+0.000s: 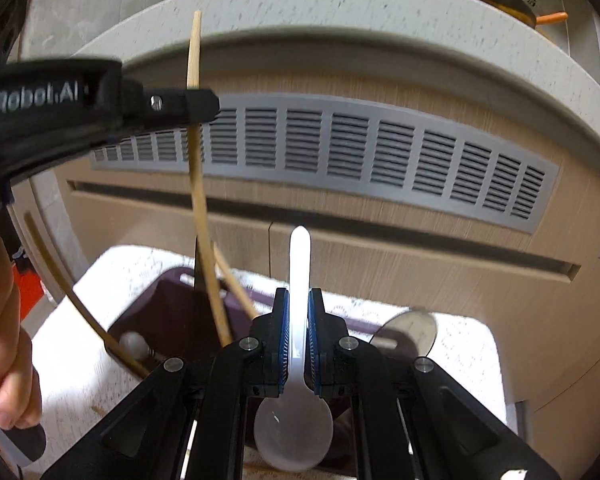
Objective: Organize utensils
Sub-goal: 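Lift both held utensils over the purple caddy and drop the chopstick in, then grasp the wooden spoon with the left tool while the right tool holds the white spoon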
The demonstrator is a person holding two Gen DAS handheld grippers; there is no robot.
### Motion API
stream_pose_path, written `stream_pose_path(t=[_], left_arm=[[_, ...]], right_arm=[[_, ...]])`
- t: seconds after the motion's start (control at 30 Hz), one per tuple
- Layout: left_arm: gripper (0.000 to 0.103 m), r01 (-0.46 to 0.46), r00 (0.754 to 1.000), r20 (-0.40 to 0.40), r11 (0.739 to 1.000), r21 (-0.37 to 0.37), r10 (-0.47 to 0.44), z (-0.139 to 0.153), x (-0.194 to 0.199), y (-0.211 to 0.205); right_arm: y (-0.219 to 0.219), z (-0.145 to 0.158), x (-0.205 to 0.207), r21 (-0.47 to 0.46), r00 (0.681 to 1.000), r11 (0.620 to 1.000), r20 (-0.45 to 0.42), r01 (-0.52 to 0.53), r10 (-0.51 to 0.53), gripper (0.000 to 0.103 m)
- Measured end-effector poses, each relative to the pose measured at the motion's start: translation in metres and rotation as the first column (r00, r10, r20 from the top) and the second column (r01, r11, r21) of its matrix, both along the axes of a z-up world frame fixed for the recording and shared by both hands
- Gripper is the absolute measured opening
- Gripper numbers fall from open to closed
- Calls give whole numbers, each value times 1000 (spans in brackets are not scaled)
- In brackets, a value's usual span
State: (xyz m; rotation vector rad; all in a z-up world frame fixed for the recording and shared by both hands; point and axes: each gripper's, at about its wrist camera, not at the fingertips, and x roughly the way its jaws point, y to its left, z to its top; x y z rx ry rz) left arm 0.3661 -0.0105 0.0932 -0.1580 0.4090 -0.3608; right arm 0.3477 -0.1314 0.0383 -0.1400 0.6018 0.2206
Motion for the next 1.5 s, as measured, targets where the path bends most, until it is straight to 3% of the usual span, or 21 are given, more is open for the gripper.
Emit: stream_pose_path(t=[0.3,0.43,0.53,0.6,0.67,0.8,1.0,1.2,1.33,1.5], left_arm=[[9,7,992,-127,999,54,0,-34,-21,-8],[10,13,989,-147,997,78,-2,-34,-36,-9],[24,24,987,-158,996,91,-10,-33,-49,-7],[44,20,987,-159,995,94,-5,-33,-63,0],[53,11,986,-164,996,93,5,-35,-77,8],[54,10,980,-199,997,76,5,-44,-100,27],[56,19,948,-318,998,60,1,-79,-114,43],[56,144,879,-467,988,64,-98,-127,-120,31],[56,168,852,-513,983,73,-107,-148,-125,27],[56,219,833,-535,972,87,-141,-158,-136,24]], right_arm=[[-9,-20,-12,-7,997,1000,-82,3,-4,10],[-21,-20,-28,26,992,1000,-124,3,0,23],[-37,-10,-51,33,993,999,-115,0,4,36],[-48,-1,-68,49,994,999,-106,2,3,44],[-60,5,-87,66,995,998,-97,4,2,56],[-79,9,-120,63,995,998,-102,13,-6,57],[-76,-6,-140,25,991,1000,-136,7,-4,57],[-49,-34,-128,36,968,999,-247,-25,33,57],[-42,-50,-123,61,955,998,-295,-27,44,57],[-24,-55,-101,82,957,996,-287,-21,44,54]])
